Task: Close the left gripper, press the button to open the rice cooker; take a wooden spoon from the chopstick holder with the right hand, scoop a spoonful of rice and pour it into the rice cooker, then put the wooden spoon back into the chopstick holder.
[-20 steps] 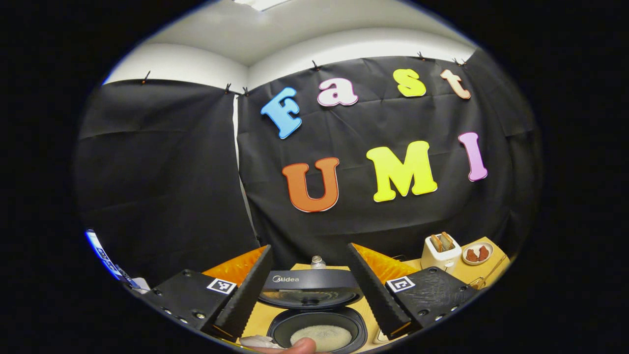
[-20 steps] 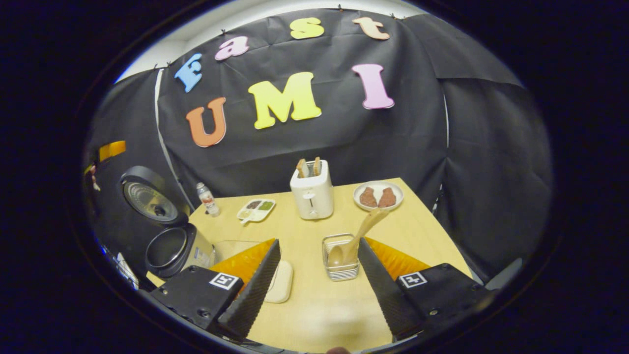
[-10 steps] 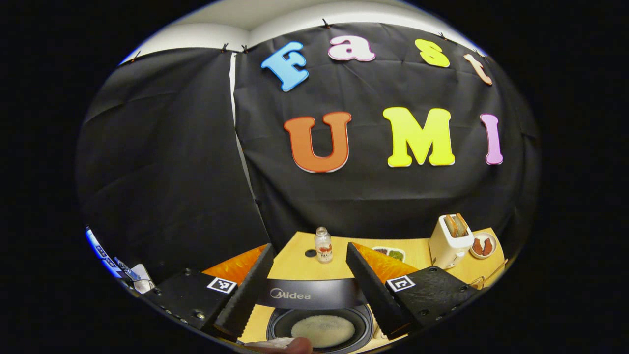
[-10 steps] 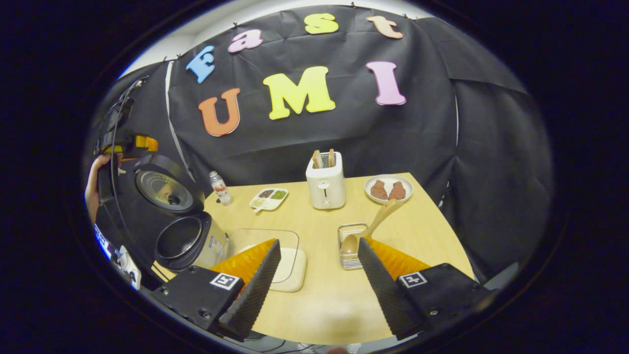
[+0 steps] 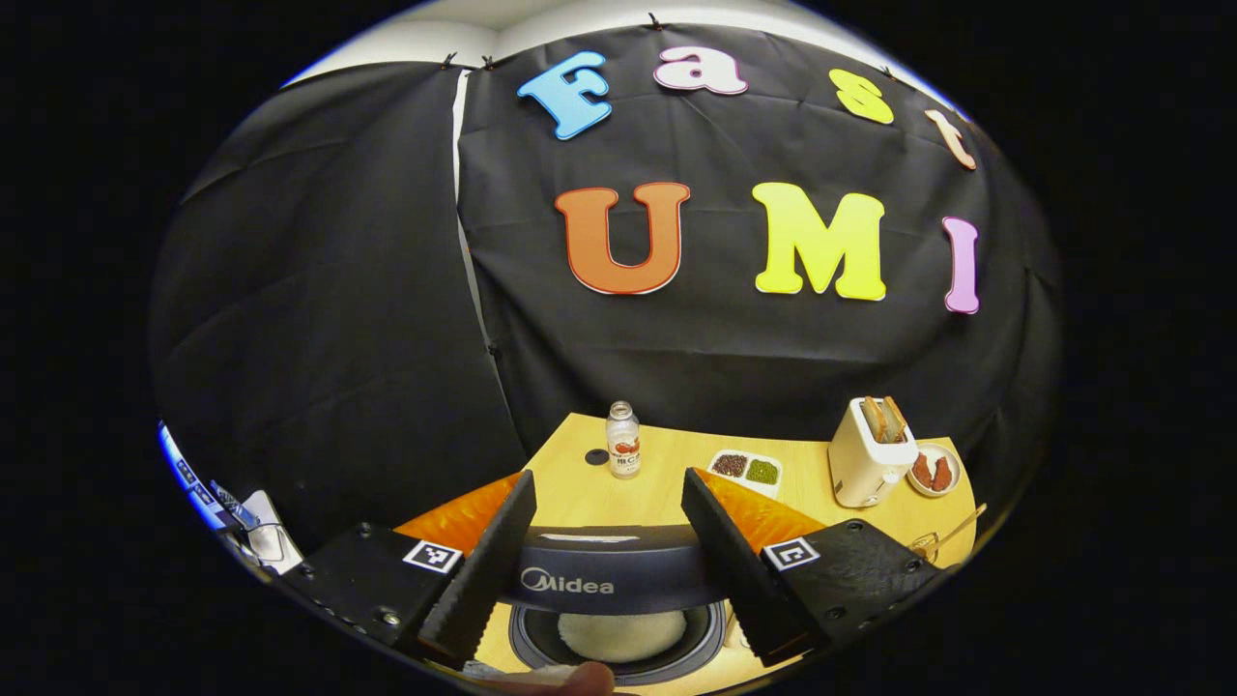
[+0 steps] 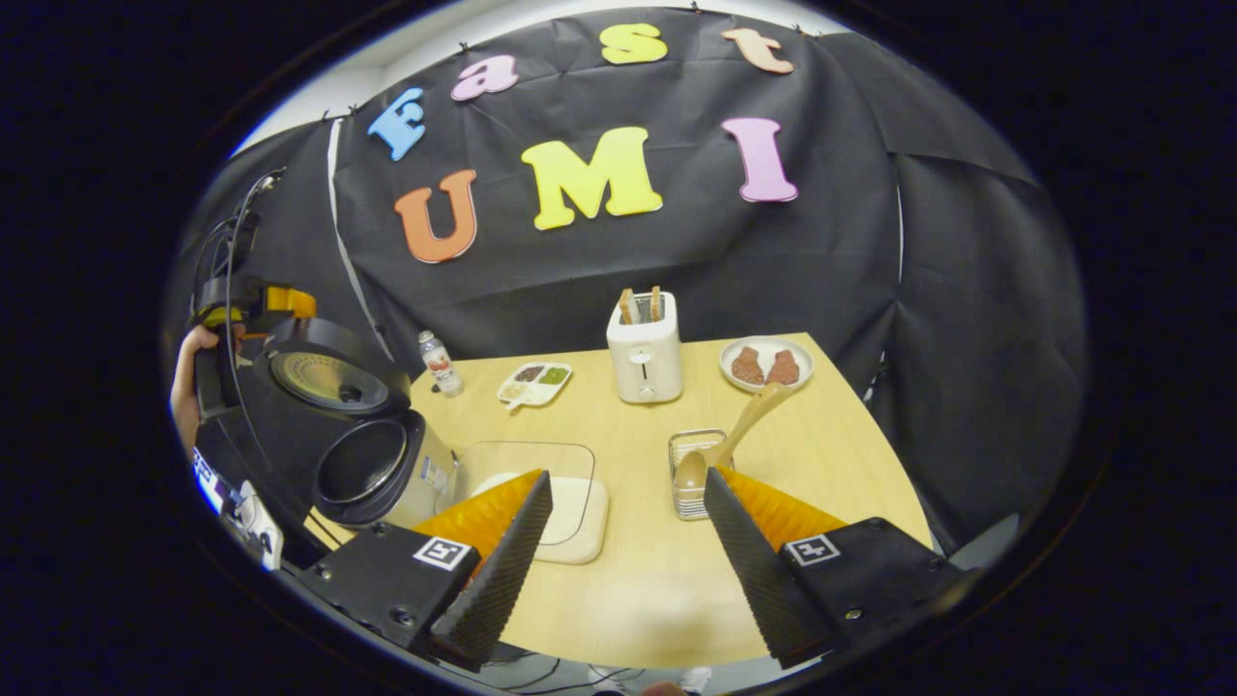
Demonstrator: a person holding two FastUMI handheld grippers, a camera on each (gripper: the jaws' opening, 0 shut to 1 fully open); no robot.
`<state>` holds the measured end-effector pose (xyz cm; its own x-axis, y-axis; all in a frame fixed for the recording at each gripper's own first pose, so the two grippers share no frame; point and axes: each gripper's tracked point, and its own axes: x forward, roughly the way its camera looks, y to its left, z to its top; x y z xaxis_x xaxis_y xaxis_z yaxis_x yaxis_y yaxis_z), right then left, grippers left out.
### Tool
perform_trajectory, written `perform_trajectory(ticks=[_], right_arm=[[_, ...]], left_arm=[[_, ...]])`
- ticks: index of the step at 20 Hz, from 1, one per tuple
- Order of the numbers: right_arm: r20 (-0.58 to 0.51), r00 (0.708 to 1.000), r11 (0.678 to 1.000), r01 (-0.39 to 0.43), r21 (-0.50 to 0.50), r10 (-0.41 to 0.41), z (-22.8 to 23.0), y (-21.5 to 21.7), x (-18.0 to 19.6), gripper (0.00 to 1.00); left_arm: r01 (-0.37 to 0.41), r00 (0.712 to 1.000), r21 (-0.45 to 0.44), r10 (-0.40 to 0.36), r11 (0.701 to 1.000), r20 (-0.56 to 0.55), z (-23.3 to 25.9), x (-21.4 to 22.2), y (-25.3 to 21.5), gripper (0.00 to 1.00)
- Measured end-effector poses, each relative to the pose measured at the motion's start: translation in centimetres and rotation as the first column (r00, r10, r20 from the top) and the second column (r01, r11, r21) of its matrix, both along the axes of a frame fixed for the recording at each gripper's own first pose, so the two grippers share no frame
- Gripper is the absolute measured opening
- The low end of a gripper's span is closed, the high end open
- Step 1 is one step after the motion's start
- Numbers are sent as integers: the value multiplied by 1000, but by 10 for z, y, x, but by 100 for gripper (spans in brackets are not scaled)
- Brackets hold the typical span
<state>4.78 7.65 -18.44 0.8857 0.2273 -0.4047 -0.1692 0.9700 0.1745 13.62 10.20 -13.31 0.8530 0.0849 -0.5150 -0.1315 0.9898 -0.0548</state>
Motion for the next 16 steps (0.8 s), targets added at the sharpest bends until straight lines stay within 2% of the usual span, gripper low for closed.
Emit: perform_trajectory(ticks=[2, 3, 7, 9, 10, 11, 13, 14, 16], right_arm=[[1, 1000, 1000, -2, -7, 2, 0, 1, -2, 100], [-2, 1000, 1000, -4, -10, 4, -2, 1, -3, 96], [-34, 999, 999, -10, -30, 9, -14, 2, -7, 100], [-47, 999, 999, -20, -46, 17, -18, 4, -9, 100], [-50, 999, 998, -23, -59, 20, -20, 4, -10, 96], [-57, 998, 997, -25, -68, 21, -22, 5, -11, 100], [-67, 997, 998, -33, -62, 28, -23, 9, -12, 100], [-72, 997, 997, -34, -71, 29, -25, 9, -12, 96], [-77, 996, 995, -39, -90, 32, -28, 9, -11, 100]], left_arm=[[-3, 1000, -15, 2, 1000, -27, -19, -21, -3, 98], [-1, 999, -20, 0, 1000, -41, -31, -31, -5, 98], [-9, 995, -42, 5, 999, -99, -80, -75, -12, 98], [1, 995, -27, -3, 1000, -96, -97, -88, -16, 98], [2, 994, -34, -5, 999, -107, -106, -95, -17, 98], [-2, 992, -50, -4, 999, -126, -115, -100, -20, 98], [-10, 987, -75, -2, 997, -160, -134, -110, -25, 98], [-7, 986, -76, -6, 997, -167, -141, -112, -26, 98], [-9, 988, -69, -1, 998, -153, -146, -115, -28, 98]])
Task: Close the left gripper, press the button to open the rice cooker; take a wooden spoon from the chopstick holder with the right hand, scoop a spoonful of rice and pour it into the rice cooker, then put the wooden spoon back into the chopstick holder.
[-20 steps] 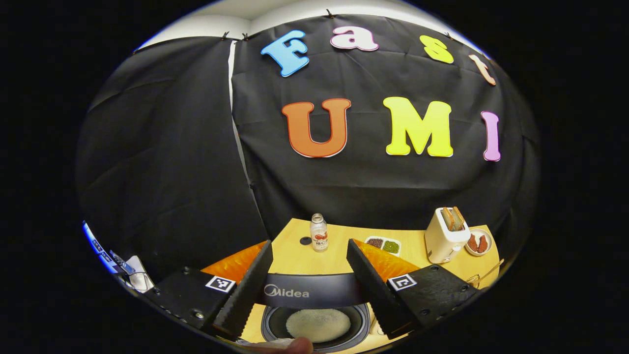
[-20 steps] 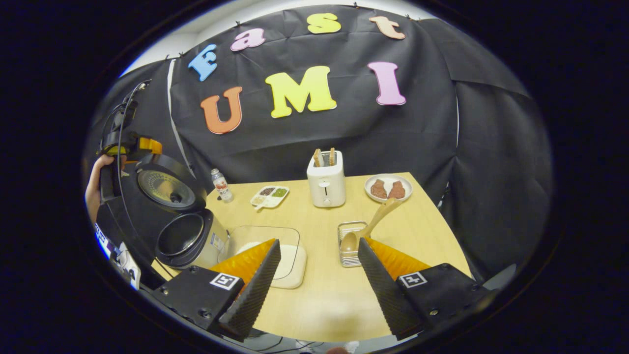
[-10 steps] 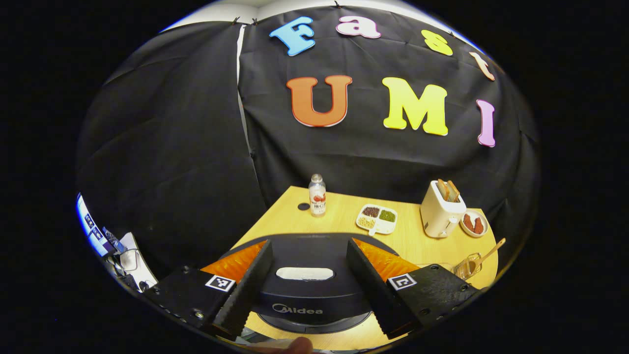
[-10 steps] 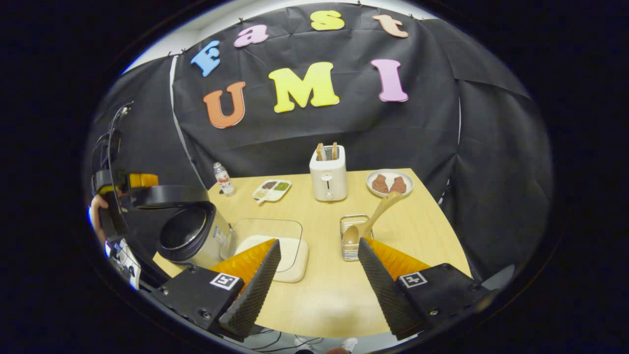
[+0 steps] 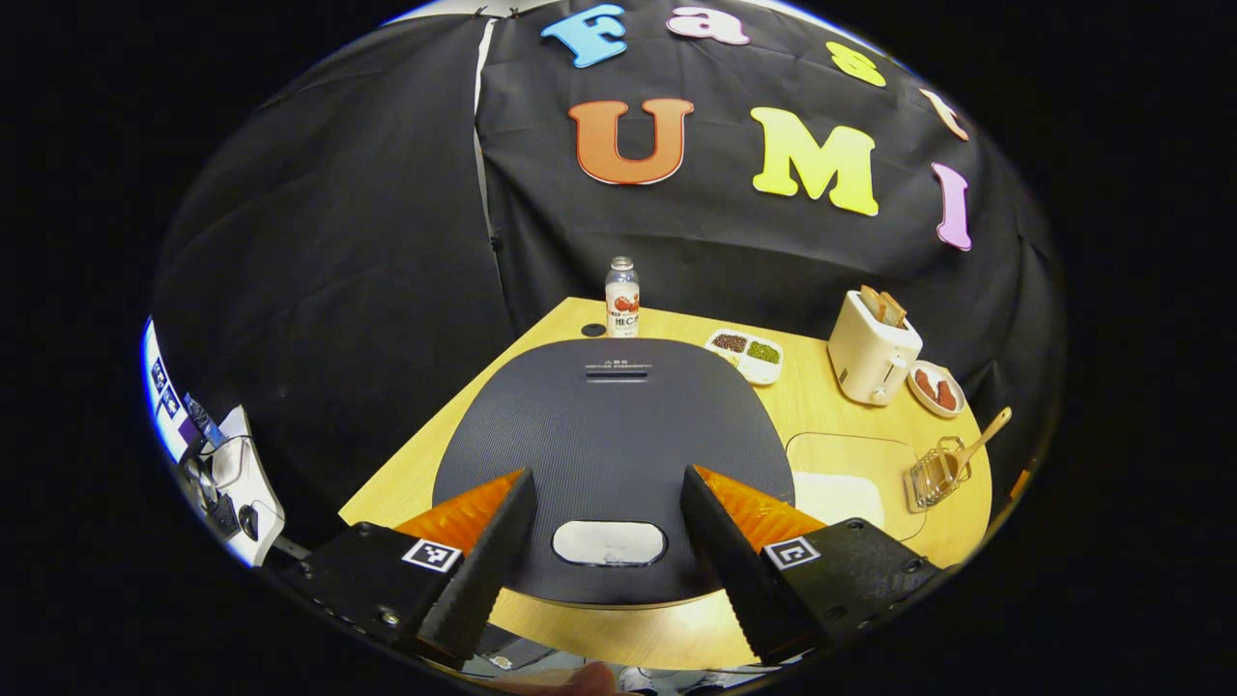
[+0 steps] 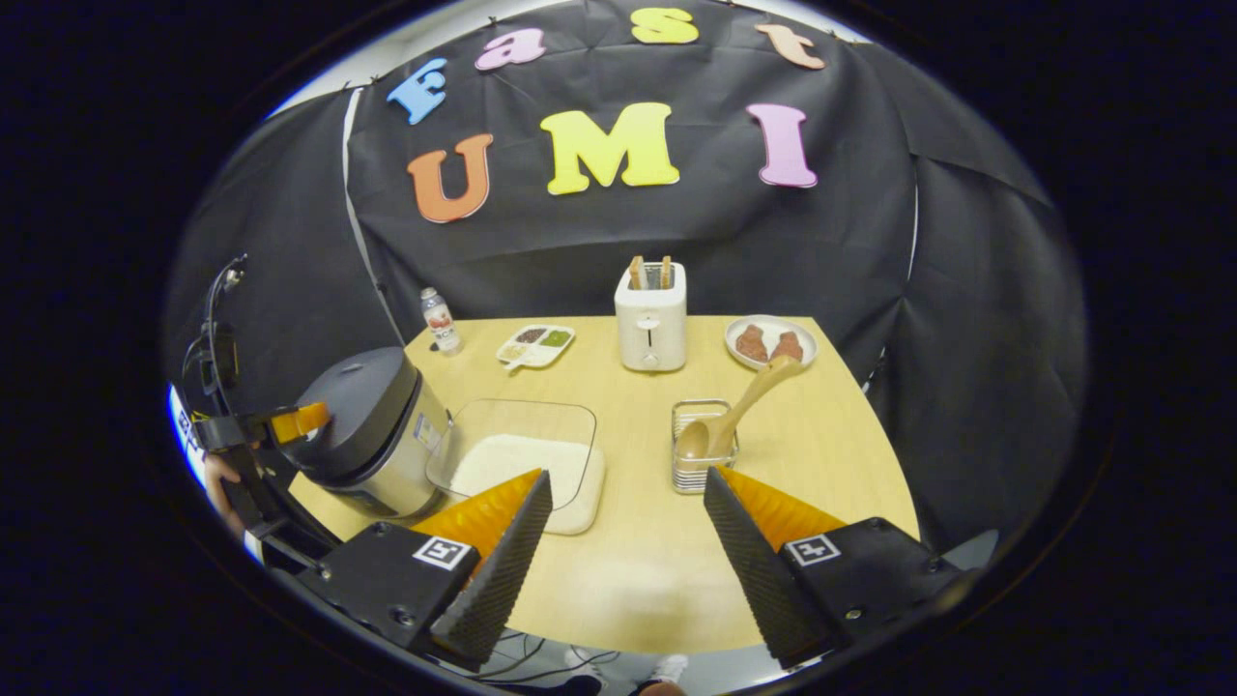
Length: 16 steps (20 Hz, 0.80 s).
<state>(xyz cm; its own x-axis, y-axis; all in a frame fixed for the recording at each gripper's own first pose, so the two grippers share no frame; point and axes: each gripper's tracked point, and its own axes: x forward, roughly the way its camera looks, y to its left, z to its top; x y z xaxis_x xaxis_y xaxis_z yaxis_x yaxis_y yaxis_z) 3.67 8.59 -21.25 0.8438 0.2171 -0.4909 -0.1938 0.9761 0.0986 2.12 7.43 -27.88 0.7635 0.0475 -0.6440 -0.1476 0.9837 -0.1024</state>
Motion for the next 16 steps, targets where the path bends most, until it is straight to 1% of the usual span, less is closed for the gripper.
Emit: perform_trajectory(ticks=[1, 2, 3, 4, 5, 6, 7, 8, 9, 12, 13, 14, 15, 16], right_arm=[[-7, 1000, 1000, -2, -4, 2, -2, 1, -1, 96], [-15, 1000, 1000, -4, -2, 4, -4, 2, -2, 96], [-25, 1000, 1000, -9, -1, 9, -6, 5, -3, 100], [-31, 999, 1000, -10, -1, 10, -8, 6, -4, 100], [-33, 999, 1000, -11, 1, 11, -7, 7, -4, 96], [-33, 999, 1000, -11, 0, 11, -8, 7, -4, 100], [-33, 999, 1000, -11, 0, 11, -6, 7, -4, 100], [-34, 999, 1000, -9, 2, 9, -6, 6, -4, 96], [-34, 999, 1000, -9, 5, 9, -5, 5, -4, 100], [-20, 1000, 1000, 1, 7, -1, -1, 2, -1, 100], [-5, 1000, 1000, 9, 9, -9, 3, 1, -1, 96], [18, 1000, 1000, 10, 15, -11, 10, 0, 1, 100], [30, 999, 1000, 19, 14, -20, 14, -2, 1, 100], [45, 999, 1000, 27, 13, -27, 18, -6, 4, 96]], left_arm=[[-3, 1000, 1, 3, 1000, 0, -2, 1, 0, 100], [-9, 1000, -2, 9, 1000, 7, -1, -2, -1, 99], [-10, 1000, -8, 10, 1000, -1, -3, -3, -1, 100], [-19, 1000, -17, 19, 1000, 5, -2, -3, 1, 99], [-20, 1000, -23, 20, 1000, 1, -5, -5, 1, 100], [-23, 1000, -29, 23, 999, -1, -7, -3, 0, 100], [-26, 1000, -36, 26, 999, -2, -9, -7, -1, 100], [-22, 1000, -26, 22, 999, 13, -10, -4, 0, 100], [-6, 1000, -4, 6, 1000, 24, -10, -4, 0, 100], [-7, 1000, -7, 7, 1000, 16, -5, -1, 2, 100], [0, 1000, 0, 0, 1000, 8, -4, 0, 3, 100], [-4, 1000, 6, 4, 1000, 15, -1, 1, 3, 99], [-10, 999, 25, 10, 1000, 31, 4, 5, 5, 99], [-18, 999, 48, 16, 999, 47, 9, 9, 8, 98]])
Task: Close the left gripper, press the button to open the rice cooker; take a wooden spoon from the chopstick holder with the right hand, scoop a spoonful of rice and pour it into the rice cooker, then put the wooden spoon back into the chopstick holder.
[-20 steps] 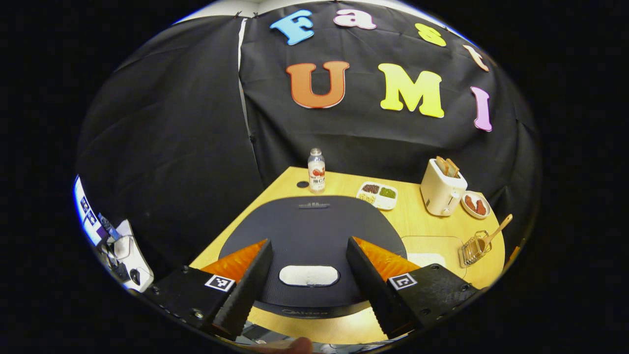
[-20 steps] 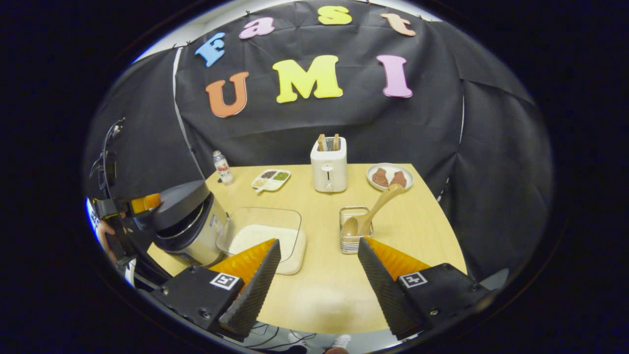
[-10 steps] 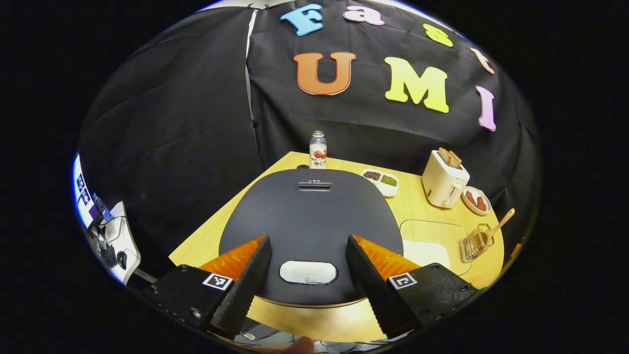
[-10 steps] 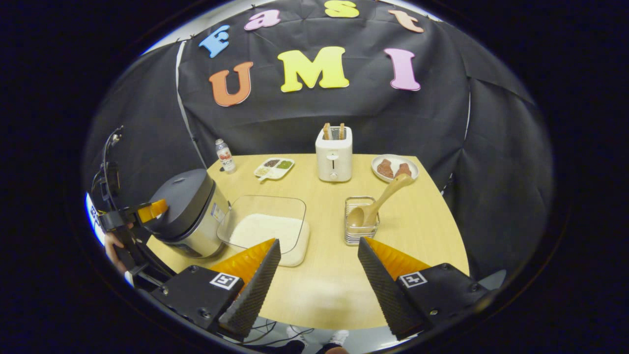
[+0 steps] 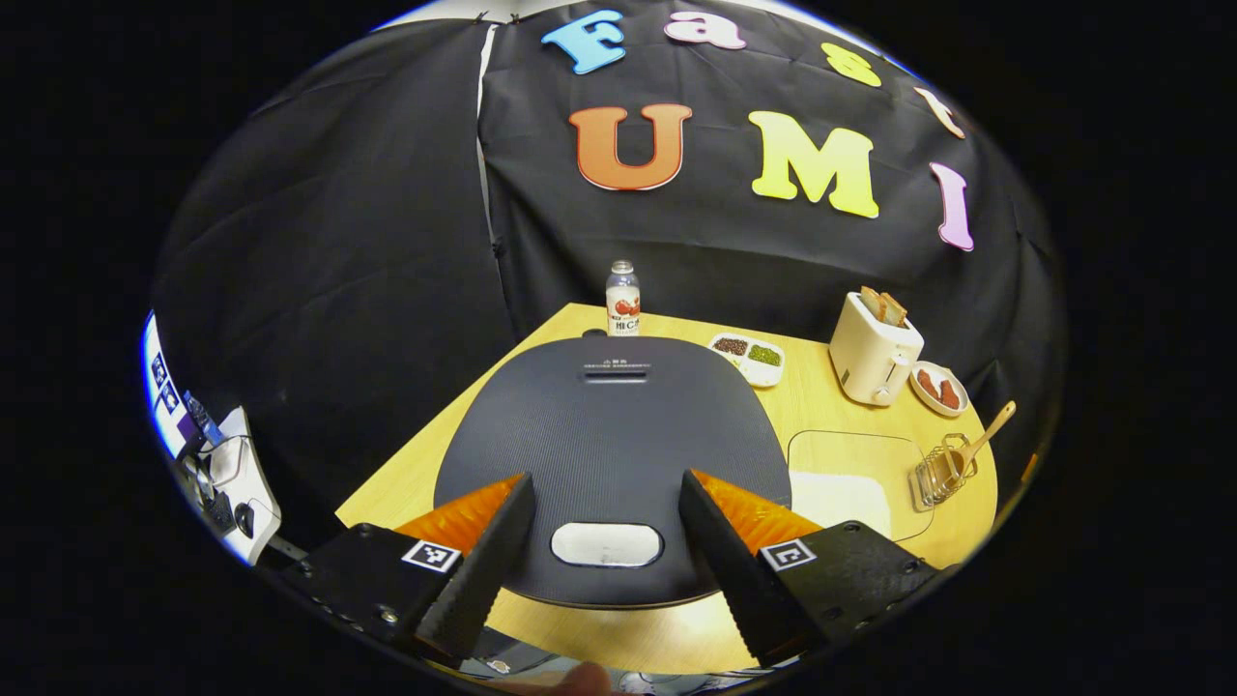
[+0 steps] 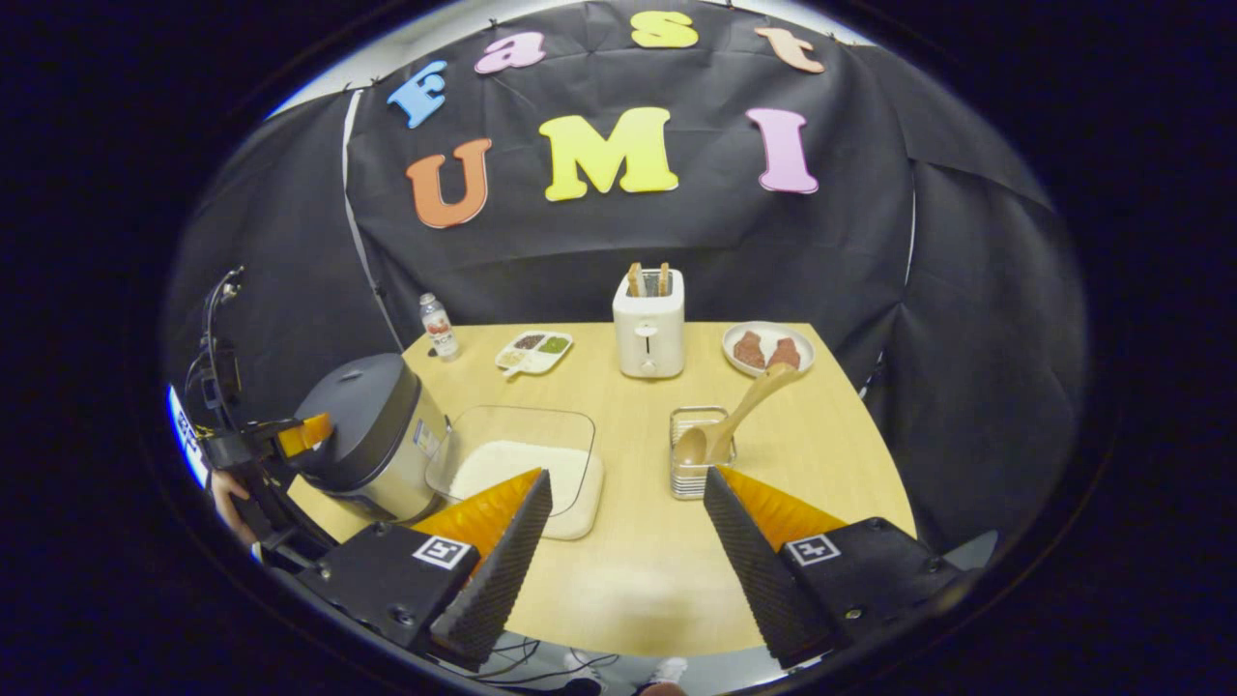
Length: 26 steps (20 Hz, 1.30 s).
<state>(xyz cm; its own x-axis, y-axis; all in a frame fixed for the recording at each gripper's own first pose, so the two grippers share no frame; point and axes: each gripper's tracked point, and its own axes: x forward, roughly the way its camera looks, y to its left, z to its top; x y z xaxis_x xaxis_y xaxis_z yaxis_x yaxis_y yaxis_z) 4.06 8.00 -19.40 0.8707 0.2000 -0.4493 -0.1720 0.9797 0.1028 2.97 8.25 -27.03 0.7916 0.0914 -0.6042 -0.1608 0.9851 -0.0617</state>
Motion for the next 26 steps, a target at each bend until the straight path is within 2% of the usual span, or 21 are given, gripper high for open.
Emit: perform_trajectory(ticks=[3, 5, 8, 9, 10, 11, 13, 14, 15, 16, 17, 19, 20, 23, 24, 25, 26], right_arm=[[51, 998, 1000, 26, -6, -26, 18, -9, 4, 96], [85, 995, 999, 45, -1, -45, 34, -14, 7, 100], [190, 977, 995, 97, 7, -97, 77, -27, 9, 100], [240, 964, 993, 114, 3, -111, 96, -30, 8, 100], [285, 950, 991, 131, -5, -125, 115, -34, 6, 96], [324, 938, 991, 134, -14, -123, 131, -33, 3, 100], [408, 905, 990, 141, -18, -122, 167, -32, -8, 100], [453, 884, 990, 141, -21, -116, 184, -32, -15, 96], [491, 863, 988, 152, -27, -119, 195, -33, -22, 100], [521, 845, 987, 161, -30, -122, 205, -35, -29, 98], [547, 827, 985, 168, -23, -128, 211, -35, -36, 96], [576, 809, 988, 157, -12, -121, 218, -31, -45, 100], [572, 812, 988, 155, -15, -119, 215, -33, -48, 96], [522, 844, 992, 120, 38, -122, 203, -30, -51, 100], [509, 850, 991, 124, 55, -134, 202, -32, -52, 100], [514, 846, 990, 127, 61, -140, 204, -37, -50, 97], [511, 848, 990, 131, 55, -141, 205, -40, -50, 100]], left_arm=[[-5, 995, 45, 1, 999, 99, 36, 13, 0, 96], [-11, 985, 57, 1, 998, 174, 69, 17, -1, 96], [-13, 949, 109, -22, 994, 316, 132, 19, -5, 96], [-17, 931, 128, -31, 992, 363, 156, 16, -7, 96], [-2, 909, 133, -54, 991, 412, 180, 11, -15, 100], [6, 888, 130, -65, 992, 455, 202, 6, -22, 100], [26, 843, 127, -90, 992, 531, 239, -7, -38, 91], [36, 822, 120, -98, 992, 560, 253, -10, -46, 95], [51, 809, 108, -104, 993, 579, 265, -18, -52, 95], [60, 797, 95, -105, 994, 595, 276, -31, -54, 95], [67, 788, 91, -108, 994, 607, 280, -40, -56, 99], [59, 771, 92, -104, 994, 629, 292, -49, -54, 95], [61, 769, 96, -108, 994, 630, 294, -52, -54, 95], [69, 757, 108, -122, 992, 642, 303, -57, -53, 95], [63, 755, 114, -122, 991, 644, 303, -59, -51, 100], [60, 754, 119, -123, 991, 646, 304, -61, -50, 90], [57, 753, 120, -121, 991, 647, 305, -61, -49, 95]])
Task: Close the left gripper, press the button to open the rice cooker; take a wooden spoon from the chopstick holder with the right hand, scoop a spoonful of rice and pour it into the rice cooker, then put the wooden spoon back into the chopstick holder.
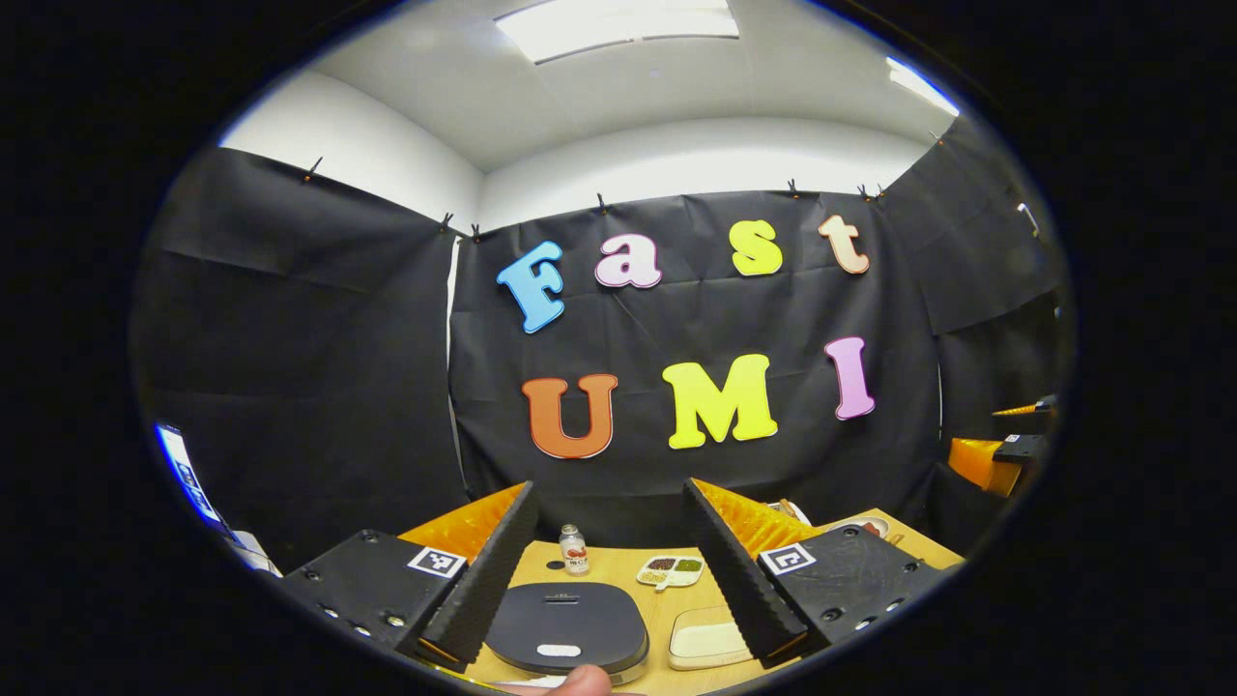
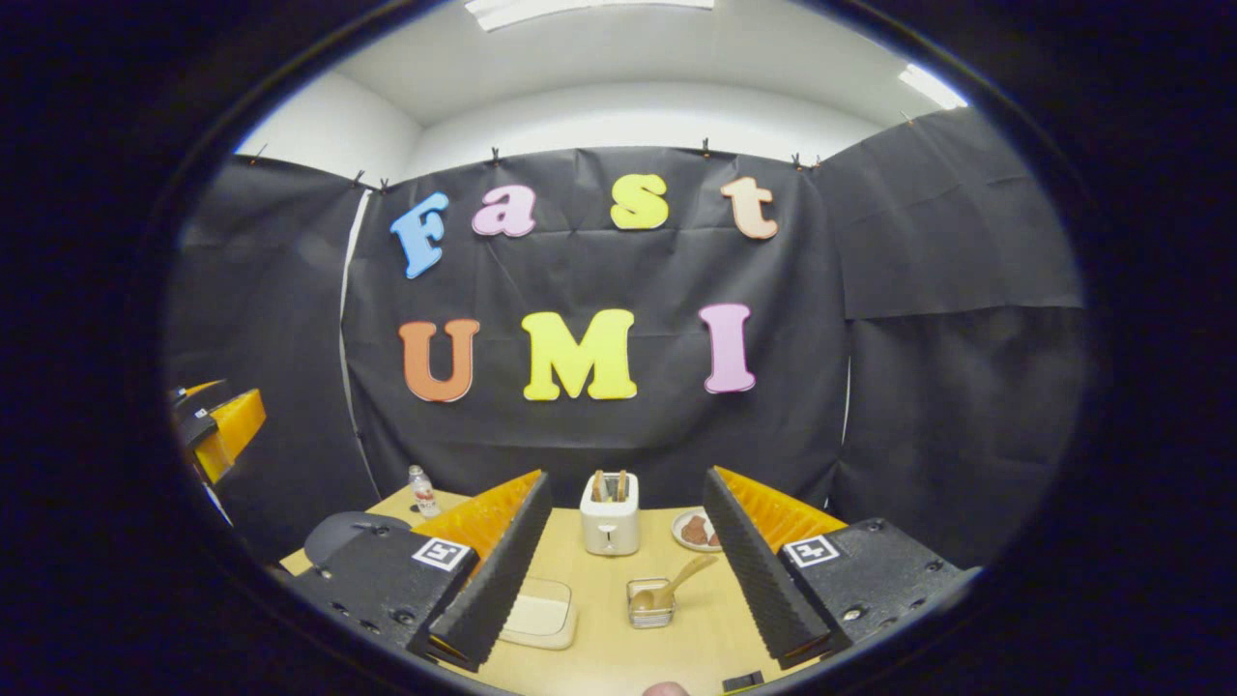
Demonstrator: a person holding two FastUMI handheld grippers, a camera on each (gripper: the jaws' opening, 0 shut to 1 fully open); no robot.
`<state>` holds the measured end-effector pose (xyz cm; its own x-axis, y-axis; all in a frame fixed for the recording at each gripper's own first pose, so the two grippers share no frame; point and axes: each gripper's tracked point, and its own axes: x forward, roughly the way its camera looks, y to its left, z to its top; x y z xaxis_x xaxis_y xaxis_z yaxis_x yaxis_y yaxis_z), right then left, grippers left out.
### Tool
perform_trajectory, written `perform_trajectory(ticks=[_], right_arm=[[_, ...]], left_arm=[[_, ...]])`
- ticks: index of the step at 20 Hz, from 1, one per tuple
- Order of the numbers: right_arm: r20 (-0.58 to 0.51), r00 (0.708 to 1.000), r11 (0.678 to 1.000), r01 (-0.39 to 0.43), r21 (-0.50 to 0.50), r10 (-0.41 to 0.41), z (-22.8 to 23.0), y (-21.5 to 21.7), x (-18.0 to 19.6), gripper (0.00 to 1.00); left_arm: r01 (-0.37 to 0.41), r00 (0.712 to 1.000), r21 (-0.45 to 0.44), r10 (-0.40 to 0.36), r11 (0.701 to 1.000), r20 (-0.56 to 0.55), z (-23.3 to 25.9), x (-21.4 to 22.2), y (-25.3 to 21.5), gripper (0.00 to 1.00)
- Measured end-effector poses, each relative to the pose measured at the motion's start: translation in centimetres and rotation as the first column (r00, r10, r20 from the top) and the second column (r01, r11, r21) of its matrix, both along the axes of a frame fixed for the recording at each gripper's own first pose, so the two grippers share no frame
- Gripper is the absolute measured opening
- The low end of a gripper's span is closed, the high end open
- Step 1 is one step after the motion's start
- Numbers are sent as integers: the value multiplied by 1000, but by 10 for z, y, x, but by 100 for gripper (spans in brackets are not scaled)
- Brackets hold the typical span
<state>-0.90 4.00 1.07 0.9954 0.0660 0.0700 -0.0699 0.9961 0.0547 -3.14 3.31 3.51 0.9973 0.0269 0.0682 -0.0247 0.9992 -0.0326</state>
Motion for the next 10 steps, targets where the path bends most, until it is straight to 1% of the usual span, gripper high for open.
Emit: perform_trajectory(ticks=[4, 5, 6, 7, 8, 10], right_arm=[[-18, 1000, 1000, -12, 11, 13, 1, 2, 0, 100], [-21, 1000, 1000, -15, 16, 16, 0, 1, 0, 97], [-28, 999, 1000, -20, 14, 20, -1, 2, 0, 100], [-28, 999, 1000, -19, 9, 19, -1, 1, 1, 100], [-31, 999, 1000, -19, 3, 20, -2, 1, 0, 97], [-33, 999, 1000, -20, 6, 20, -3, 1, 0, 97]], left_arm=[[2, 1000, 3, -2, 1000, -12, -5, -1, -2, 95], [0, 1000, 11, 0, 1000, -15, -7, -2, -2, 95], [0, 1000, 22, 1, 1000, -19, -7, -1, -1, 95], [-3, 1000, 30, 4, 1000, -21, -9, -2, 0, 95], [-4, 1000, 35, 5, 999, -24, -9, -1, -1, 95], [-3, 1000, 33, 4, 999, -27, -10, -2, -1, 95]])
